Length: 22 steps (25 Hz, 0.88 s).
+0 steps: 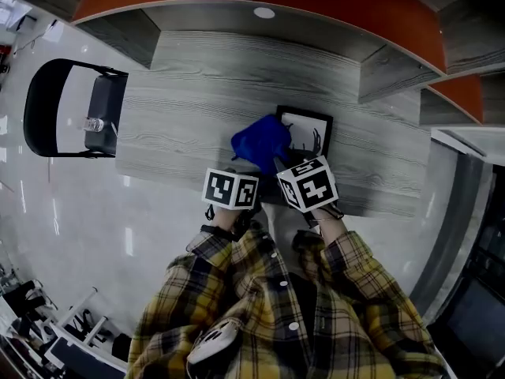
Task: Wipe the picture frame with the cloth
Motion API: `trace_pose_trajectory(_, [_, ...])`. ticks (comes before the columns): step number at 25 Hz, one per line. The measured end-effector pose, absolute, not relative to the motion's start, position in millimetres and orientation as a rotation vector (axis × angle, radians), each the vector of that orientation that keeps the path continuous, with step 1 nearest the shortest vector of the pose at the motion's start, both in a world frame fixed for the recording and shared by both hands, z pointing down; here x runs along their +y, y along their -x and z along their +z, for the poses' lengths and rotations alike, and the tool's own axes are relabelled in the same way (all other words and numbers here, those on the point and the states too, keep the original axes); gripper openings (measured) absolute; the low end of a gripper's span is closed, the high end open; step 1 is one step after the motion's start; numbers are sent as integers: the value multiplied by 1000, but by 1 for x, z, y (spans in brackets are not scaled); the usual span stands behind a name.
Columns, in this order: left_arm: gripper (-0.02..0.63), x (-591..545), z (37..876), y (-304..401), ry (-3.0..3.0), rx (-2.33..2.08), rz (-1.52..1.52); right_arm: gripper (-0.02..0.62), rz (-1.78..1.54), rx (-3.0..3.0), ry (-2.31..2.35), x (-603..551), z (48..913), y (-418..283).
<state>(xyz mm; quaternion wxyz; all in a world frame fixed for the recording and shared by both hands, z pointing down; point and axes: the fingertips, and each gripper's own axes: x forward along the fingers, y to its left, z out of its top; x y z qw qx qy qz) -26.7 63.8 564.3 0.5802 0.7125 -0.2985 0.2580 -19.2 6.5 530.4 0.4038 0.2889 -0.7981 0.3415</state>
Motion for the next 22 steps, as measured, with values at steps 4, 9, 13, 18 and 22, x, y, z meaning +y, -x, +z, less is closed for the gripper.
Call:
trace_pose_trajectory(4, [80, 65, 565, 29, -1664, -696, 601, 40, 861, -1951, -751, 12, 546, 1])
trace_pose_trajectory(9, [80, 65, 564, 28, -1663, -691, 601, 41, 883, -1919, -795, 16, 550, -22])
trace_pose_trajectory(13, [80, 65, 564, 29, -1662, -688, 604, 41, 859, -1907, -820, 19, 550, -35])
trace_pose_trajectory(18, [80, 65, 564, 28, -1657, -689, 600, 41, 848, -1880, -871, 19, 552, -58])
trace_pose_trajectory(22, [80, 65, 564, 28, -1655, -689, 605, 41, 872, -1862, -920, 19, 552, -80])
